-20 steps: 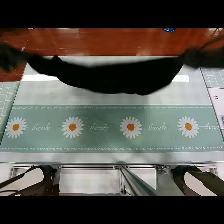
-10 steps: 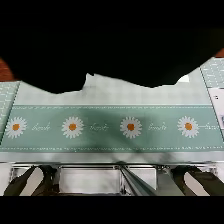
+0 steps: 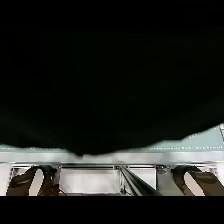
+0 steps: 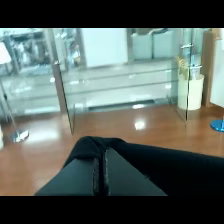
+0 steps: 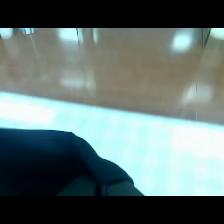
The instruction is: Fold the shirts.
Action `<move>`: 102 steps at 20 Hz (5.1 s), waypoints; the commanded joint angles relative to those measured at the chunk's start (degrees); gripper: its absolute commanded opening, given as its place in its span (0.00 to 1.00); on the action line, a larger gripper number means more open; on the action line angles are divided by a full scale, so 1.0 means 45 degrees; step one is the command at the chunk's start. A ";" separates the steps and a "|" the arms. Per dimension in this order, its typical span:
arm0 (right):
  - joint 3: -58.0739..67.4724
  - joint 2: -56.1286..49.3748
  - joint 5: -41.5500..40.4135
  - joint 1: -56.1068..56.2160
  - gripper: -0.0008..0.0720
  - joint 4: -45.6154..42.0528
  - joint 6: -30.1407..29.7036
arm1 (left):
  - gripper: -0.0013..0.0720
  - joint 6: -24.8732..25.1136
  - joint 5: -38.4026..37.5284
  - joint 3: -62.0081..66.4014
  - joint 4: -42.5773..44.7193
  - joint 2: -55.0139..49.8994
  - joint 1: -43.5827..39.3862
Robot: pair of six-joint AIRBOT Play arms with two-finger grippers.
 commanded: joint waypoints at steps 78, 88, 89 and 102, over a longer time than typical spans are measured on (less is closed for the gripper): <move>-1.7359 -0.4503 -0.4896 -0.6547 0.57 0.2419 -0.2191 | 0.04 0.1802 -0.0282 -1.5373 -0.4998 -0.8170 0.1909; -1.7986 -0.6271 -0.7558 -0.3502 0.47 0.6533 -0.3322 | 0.04 0.1802 -0.0301 -1.5208 -0.5051 -0.8170 0.1904; -1.7641 -0.6513 -0.7548 -0.3143 0.26 0.6771 -0.3633 | 0.04 0.1812 -0.0418 -1.5067 -0.5037 -0.8170 0.1919; -0.9379 -0.9724 -0.7091 -0.2045 0.06 0.6688 -0.2817 | 0.04 0.0476 0.0753 -0.6397 -0.7087 -1.2755 0.0330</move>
